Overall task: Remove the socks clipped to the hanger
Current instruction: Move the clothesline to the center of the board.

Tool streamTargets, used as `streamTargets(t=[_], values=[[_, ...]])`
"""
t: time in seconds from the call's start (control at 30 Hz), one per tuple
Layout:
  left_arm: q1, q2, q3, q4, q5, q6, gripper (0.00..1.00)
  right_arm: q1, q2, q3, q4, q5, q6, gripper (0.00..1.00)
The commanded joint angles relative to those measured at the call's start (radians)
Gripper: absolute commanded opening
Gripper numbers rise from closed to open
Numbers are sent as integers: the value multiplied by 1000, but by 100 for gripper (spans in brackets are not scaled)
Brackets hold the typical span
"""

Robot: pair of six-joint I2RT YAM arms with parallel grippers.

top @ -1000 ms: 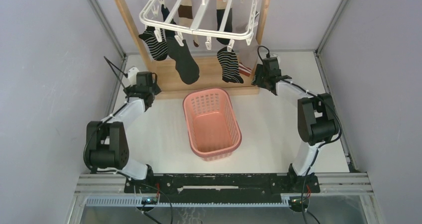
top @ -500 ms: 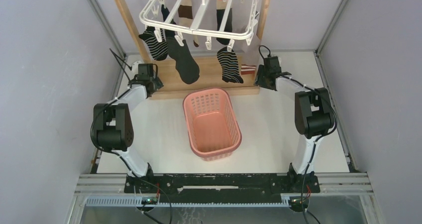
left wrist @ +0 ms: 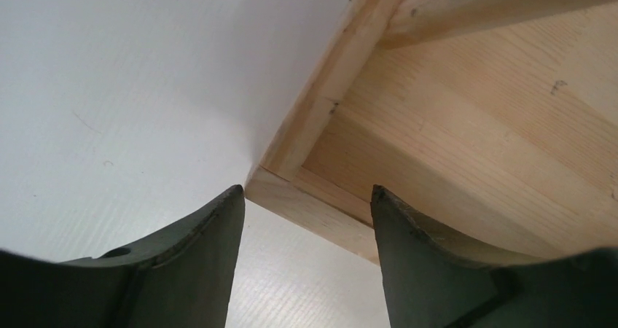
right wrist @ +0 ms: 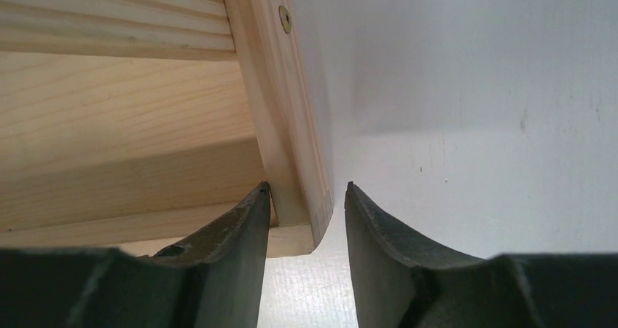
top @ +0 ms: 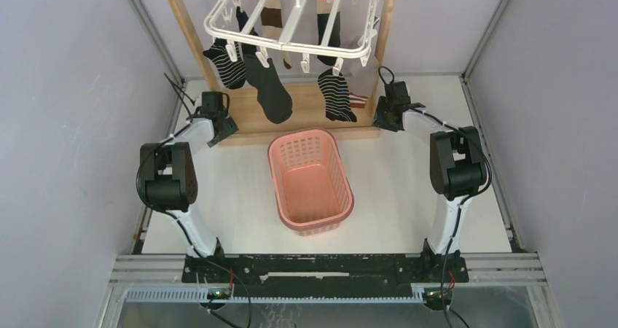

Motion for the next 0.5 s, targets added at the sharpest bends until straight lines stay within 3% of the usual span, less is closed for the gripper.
streamTargets(t=[0.0, 0.27, 0.47], values=[[39, 6, 49, -18, 47, -22, 65, -16, 6, 22, -89, -25, -7, 47], [39, -5, 28, -26, 108, -20, 45, -45, -26, -30, -100, -54, -5, 37], [40, -55, -38, -8, 115, -18, 43, -51, -63, -80, -99, -53, -2, 36]])
